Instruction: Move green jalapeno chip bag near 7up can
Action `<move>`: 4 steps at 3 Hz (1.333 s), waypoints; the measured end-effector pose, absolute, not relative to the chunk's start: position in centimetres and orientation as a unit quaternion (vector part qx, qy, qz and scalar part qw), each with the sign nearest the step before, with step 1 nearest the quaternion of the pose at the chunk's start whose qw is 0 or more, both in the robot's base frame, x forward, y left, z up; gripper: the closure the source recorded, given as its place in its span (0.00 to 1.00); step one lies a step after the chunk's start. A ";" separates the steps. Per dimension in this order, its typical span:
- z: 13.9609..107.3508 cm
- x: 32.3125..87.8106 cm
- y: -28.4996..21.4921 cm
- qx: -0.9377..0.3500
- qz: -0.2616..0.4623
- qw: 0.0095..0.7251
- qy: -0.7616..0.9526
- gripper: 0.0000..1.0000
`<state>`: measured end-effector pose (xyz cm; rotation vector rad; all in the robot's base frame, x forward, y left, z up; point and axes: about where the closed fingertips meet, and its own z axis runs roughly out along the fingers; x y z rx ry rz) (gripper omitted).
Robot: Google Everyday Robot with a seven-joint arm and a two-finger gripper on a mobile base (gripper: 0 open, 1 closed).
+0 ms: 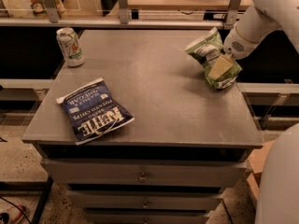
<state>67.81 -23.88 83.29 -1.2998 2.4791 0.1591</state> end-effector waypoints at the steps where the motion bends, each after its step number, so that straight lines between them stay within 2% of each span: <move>1: 83.3 67.8 -23.9 -0.457 0.056 0.168 0.872 1.00; 3: 86.1 68.9 -14.3 -0.512 0.077 0.221 0.826 1.00; 4: 86.0 70.0 -11.1 -0.533 0.097 0.242 0.805 1.00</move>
Offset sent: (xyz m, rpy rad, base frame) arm 0.0088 0.1403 0.0501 0.0432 -0.1194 0.1783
